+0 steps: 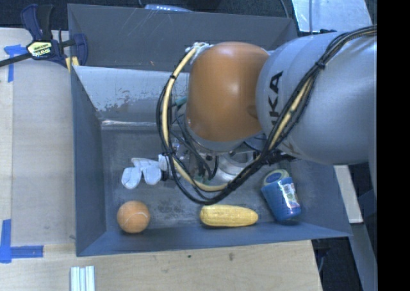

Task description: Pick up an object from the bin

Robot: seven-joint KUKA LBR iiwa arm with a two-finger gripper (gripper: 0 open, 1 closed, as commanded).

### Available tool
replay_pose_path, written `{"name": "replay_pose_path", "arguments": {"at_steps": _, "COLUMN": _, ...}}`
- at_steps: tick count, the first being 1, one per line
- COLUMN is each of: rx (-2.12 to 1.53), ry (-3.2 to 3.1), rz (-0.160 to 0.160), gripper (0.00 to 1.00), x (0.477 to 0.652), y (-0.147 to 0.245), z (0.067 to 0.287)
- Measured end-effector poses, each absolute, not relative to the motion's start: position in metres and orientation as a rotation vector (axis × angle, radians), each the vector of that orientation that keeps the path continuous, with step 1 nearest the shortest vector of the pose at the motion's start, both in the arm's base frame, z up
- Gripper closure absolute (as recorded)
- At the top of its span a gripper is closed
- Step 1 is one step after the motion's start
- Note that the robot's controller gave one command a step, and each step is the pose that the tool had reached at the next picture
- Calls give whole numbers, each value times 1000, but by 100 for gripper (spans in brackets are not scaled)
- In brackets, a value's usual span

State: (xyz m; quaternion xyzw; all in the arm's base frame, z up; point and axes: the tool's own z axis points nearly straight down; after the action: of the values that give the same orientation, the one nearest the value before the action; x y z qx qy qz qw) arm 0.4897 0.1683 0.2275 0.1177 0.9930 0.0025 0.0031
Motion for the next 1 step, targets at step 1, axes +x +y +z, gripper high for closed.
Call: {"name": "replay_pose_path", "arguments": {"at_steps": 1, "rx": 374, "ry": 3109, "rz": 11, "gripper": 100, "x": 493, "y": 169, "z": 248}}
